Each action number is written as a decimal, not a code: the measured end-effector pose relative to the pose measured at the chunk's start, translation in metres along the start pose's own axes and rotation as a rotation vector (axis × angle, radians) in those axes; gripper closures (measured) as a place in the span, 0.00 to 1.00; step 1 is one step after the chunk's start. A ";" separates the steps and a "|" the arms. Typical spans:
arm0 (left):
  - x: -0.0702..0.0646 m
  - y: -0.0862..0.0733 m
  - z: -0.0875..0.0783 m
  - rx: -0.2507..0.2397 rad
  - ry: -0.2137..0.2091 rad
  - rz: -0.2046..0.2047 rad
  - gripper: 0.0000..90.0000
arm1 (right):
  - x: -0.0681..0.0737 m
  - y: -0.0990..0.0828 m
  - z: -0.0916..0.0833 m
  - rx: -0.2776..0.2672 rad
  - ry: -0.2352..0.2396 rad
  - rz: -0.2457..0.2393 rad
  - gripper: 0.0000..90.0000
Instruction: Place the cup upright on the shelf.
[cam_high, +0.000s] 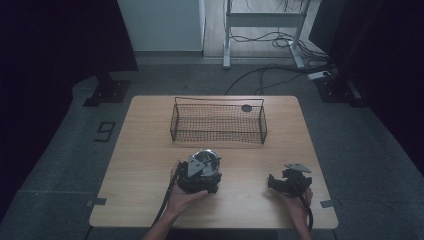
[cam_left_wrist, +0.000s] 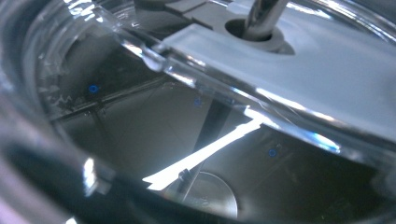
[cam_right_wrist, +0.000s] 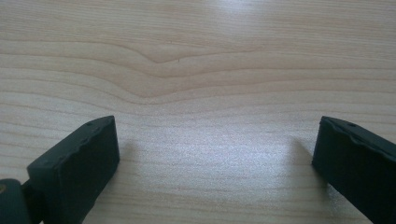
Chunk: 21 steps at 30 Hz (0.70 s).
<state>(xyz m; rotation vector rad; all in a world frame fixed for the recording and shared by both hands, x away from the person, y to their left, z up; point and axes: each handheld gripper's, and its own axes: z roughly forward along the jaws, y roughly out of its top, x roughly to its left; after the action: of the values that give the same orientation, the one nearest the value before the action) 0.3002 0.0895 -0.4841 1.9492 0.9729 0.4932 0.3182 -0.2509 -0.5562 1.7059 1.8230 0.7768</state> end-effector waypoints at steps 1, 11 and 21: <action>0.000 0.000 0.000 0.000 -0.004 0.004 0.04 | 0.000 0.000 0.000 0.000 0.000 0.000 0.00; 0.004 -0.001 -0.004 -0.008 -0.024 0.036 0.04 | 0.000 0.000 0.000 0.000 0.000 0.000 0.00; 0.015 0.002 -0.019 -0.052 -0.039 0.015 0.04 | 0.000 0.000 0.000 -0.001 0.004 -0.004 0.00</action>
<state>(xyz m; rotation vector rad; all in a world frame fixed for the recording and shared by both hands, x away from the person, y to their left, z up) 0.2980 0.1111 -0.4725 1.9143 0.9126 0.4825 0.3186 -0.2513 -0.5562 1.7007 1.8278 0.7793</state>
